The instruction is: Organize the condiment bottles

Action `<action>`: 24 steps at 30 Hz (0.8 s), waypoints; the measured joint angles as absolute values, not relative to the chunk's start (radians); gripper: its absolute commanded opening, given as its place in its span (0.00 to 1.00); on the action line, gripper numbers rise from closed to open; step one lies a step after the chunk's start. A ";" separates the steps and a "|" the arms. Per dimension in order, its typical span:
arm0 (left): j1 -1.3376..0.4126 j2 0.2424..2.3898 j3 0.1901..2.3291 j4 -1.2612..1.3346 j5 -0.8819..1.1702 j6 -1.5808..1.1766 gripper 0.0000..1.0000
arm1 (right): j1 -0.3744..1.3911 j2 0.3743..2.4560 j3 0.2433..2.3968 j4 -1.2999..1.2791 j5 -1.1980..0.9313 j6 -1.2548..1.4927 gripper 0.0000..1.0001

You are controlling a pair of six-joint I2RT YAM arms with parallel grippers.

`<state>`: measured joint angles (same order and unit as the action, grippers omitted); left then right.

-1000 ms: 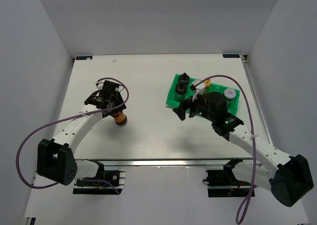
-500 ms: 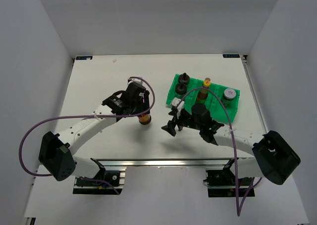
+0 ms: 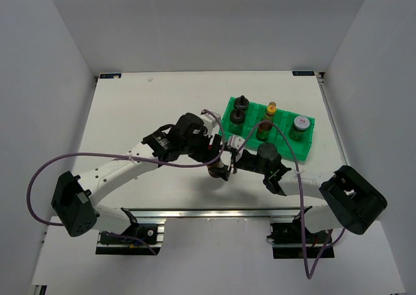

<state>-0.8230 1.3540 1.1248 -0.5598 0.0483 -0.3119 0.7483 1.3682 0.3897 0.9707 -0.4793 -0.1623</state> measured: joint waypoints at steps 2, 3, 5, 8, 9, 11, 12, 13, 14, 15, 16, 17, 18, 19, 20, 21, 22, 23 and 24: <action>-0.835 1.354 1.125 -0.546 0.085 -0.289 0.08 | 0.748 1.375 0.390 0.983 -0.502 -0.163 0.89; -0.838 1.354 1.125 -0.540 0.104 -0.278 0.07 | 0.748 1.379 0.390 0.985 -0.513 -0.163 0.89; -0.840 1.352 1.125 -0.531 0.126 -0.260 0.07 | 0.748 1.386 0.390 0.986 -0.530 -0.162 0.89; -0.840 1.348 1.125 -0.519 0.139 -0.245 0.07 | 0.748 1.396 0.390 0.992 -0.535 -0.160 0.87; -0.840 1.347 1.125 -0.516 0.138 -0.242 0.07 | 0.748 1.399 0.390 0.993 -0.535 -0.160 0.86; -0.841 1.346 1.125 -0.515 0.132 -0.238 0.07 | 0.748 1.401 0.390 0.994 -0.538 -0.154 0.82; -0.842 1.346 1.125 -0.516 0.126 -0.236 0.07 | 0.748 1.401 0.390 0.996 -0.538 -0.150 0.81; -0.845 1.347 1.125 -0.519 0.118 -0.236 0.07 | 0.748 1.401 0.390 0.997 -0.538 -0.146 0.81; -0.848 1.348 1.126 -0.522 0.107 -0.235 0.06 | 0.748 1.399 0.390 0.995 -0.537 -0.141 0.82; -0.852 1.351 1.127 -0.526 0.096 -0.236 0.06 | 0.748 1.397 0.390 0.993 -0.533 -0.138 0.83; -0.856 1.356 1.130 -0.527 0.085 -0.235 0.05 | 0.748 1.393 0.390 0.990 -0.530 -0.136 0.83; -0.861 1.365 1.135 -0.532 0.073 -0.235 0.04 | 0.748 1.386 0.390 0.986 -0.522 -0.133 0.82; -0.866 1.377 1.144 -0.538 0.064 -0.235 0.04 | 0.748 1.380 0.391 0.983 -0.516 -0.130 0.80; -0.871 1.389 1.151 -0.543 0.057 -0.234 0.04 | 0.748 1.375 0.391 0.983 -0.508 -0.128 0.75; -0.874 1.399 1.157 -0.546 0.053 -0.234 0.04 | 0.748 1.373 0.392 0.982 -0.498 -0.125 0.74; -0.879 1.408 1.161 -0.548 0.049 -0.234 0.04 | 0.747 1.374 0.394 0.981 -0.492 -0.118 0.74; -0.882 1.416 1.166 -0.550 0.043 -0.234 0.03 | 0.747 1.374 0.394 0.973 -0.488 -0.114 0.73; -0.884 1.420 1.169 -0.553 0.041 -0.234 0.03 | 0.747 1.375 0.394 0.968 -0.486 -0.111 0.72; -0.884 1.424 1.172 -0.557 0.038 -0.236 0.03 | 0.747 1.379 0.394 0.968 -0.486 -0.108 0.70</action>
<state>-0.8845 1.4239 1.1717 -0.5568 0.0376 -0.2363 0.7467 1.3792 0.3943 0.9684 -0.4858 -0.1078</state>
